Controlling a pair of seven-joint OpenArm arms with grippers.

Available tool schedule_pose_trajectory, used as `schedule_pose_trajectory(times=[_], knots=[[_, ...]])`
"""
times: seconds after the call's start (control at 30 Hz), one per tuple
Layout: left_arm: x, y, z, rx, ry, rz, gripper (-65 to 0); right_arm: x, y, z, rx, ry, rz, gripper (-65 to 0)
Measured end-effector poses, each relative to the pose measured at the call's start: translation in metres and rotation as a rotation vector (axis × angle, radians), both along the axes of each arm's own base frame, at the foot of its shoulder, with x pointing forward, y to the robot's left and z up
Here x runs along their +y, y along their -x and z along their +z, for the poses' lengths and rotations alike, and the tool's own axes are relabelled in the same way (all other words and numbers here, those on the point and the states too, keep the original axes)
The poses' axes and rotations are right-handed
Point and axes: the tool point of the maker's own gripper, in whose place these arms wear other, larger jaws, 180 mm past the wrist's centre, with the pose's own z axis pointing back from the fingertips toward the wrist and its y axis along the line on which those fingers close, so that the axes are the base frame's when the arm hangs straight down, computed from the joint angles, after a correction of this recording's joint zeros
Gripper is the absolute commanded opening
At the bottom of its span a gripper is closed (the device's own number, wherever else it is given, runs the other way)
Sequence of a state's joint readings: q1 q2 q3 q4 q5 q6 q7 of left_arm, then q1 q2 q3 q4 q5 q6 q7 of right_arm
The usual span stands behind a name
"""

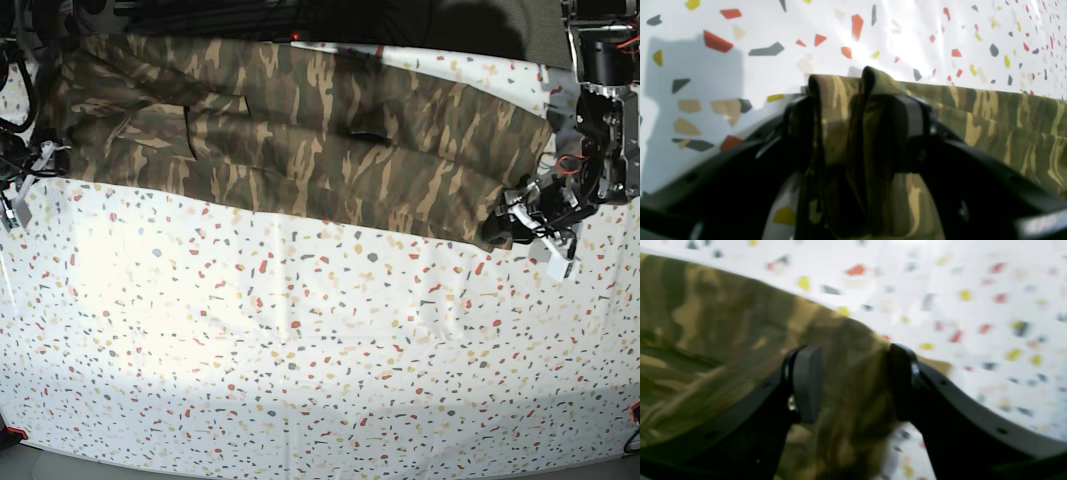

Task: Fold the T-shirt properly
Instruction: 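Pull the strip ends apart with both grippers, straightening the strip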

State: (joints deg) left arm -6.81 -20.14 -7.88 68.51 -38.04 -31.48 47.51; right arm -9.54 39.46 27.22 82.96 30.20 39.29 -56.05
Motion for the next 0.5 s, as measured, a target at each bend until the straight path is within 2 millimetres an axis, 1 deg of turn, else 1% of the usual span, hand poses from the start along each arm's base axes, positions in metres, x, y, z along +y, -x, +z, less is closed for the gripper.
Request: schedule_pose_trajectory(times=[0.07,0.17,0.2,0.37,0.5], knots=[[-0.001,0.000,0.001,-0.001,0.009,0.001,-30.5,-0.006,0.000,0.005,0.004,0.020,0.002,-32.9],[-0.002,0.000,0.001,0.000,0.017,0.002,-30.5,-0.010,-0.004,0.013,-0.010,0.013,-0.014,-32.9],[-0.002,0.000,0.001,0.000,0.016,0.002,-30.5,-0.013,0.000,0.013,0.012,0.018,-0.018,-32.9],[-0.002,0.001,0.001,0.006,0.015,-0.001,-30.5,-0.019,0.022,0.006,0.142,0.039,-0.038,-32.9],[-0.003,0.006,-0.003,0.014,0.027,0.004,-30.5,-0.022,0.025,0.001,0.152,0.028,-0.054,-32.9]])
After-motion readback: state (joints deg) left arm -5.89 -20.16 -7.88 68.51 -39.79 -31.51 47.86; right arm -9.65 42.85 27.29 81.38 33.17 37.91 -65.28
